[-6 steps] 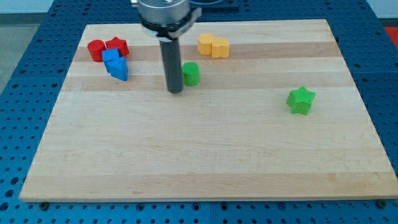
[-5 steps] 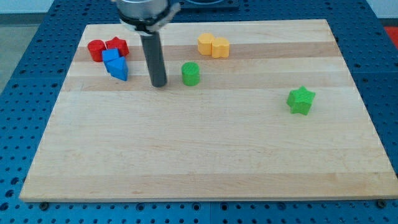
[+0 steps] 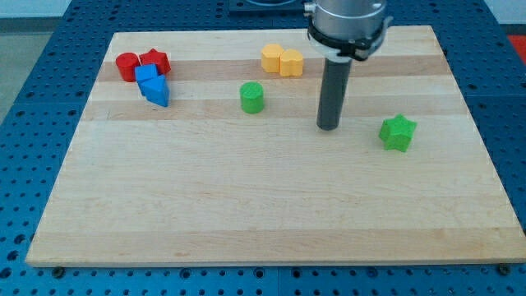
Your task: Move the green circle to the right of the blue blocks
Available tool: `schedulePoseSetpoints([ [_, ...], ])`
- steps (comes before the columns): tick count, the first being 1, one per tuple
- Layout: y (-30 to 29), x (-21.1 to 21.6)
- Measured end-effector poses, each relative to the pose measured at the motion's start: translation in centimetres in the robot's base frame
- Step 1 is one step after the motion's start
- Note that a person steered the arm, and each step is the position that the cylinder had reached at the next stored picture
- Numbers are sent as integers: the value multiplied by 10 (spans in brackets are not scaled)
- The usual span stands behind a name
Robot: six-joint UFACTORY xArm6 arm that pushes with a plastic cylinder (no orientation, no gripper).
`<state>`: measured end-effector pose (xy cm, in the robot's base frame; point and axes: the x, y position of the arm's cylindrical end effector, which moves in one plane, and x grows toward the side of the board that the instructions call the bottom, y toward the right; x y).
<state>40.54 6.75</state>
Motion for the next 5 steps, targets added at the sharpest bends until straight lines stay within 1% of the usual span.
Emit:
schedulePoseSetpoints([
  [1,-26,-25],
  [2,-37,-25],
  [5,-145,-32],
])
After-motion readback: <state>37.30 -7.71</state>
